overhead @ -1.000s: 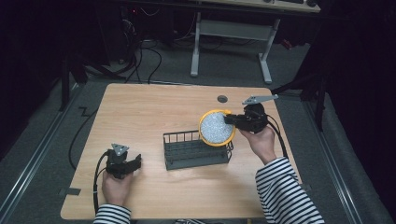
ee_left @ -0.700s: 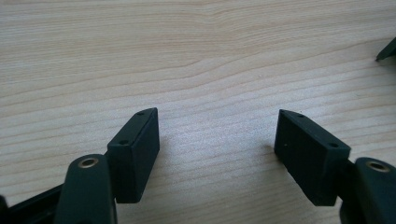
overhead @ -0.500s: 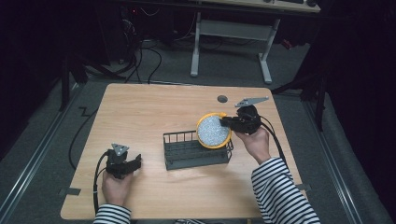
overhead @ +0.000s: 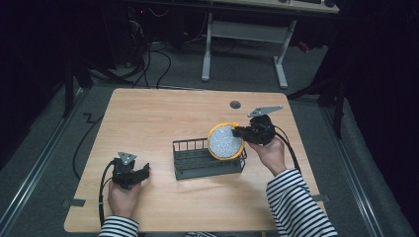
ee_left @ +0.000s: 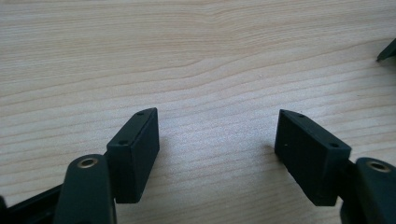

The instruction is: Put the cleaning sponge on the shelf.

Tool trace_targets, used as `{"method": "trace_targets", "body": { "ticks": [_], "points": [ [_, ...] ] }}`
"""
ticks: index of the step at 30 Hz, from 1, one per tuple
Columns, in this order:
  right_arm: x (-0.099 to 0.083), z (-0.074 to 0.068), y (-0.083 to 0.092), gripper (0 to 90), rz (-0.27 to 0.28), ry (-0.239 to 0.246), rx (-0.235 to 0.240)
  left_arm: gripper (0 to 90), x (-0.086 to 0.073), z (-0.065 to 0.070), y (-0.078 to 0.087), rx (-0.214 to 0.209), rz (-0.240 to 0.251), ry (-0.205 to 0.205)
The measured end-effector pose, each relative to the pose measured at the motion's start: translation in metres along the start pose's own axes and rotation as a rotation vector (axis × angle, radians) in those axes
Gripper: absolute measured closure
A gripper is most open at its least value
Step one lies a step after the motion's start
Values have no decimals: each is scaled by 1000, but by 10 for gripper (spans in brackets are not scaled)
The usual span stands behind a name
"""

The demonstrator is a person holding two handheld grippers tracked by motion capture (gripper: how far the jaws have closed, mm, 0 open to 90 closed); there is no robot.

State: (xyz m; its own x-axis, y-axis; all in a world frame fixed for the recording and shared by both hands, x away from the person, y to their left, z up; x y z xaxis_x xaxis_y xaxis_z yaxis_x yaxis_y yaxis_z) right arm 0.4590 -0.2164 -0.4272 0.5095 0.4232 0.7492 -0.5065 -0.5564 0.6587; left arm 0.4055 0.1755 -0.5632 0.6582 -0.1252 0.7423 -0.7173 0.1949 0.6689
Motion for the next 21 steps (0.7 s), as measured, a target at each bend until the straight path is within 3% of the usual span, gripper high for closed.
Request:
{"method": "trace_targets", "body": {
  "ticks": [21],
  "points": [
    [-19, -7, -7, 801, -55, 25, 21, 313, 0, 0, 0, -1, 0, 0]
  ]
}}
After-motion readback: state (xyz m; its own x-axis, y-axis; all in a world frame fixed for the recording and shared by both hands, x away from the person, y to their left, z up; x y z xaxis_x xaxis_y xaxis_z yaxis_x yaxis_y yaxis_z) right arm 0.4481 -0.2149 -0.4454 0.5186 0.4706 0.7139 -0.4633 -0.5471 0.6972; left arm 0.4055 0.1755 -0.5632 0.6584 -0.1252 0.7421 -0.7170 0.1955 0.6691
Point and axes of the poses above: each handheld gripper's, and its own axes: y roughly backward along the jaws, x roughly out of its top, z roughly to its right, the point moved 4 cm from there along -y, roughly forward along the jaws, and after that the axes turned 2 degrees about y, right-handed, at the moved point
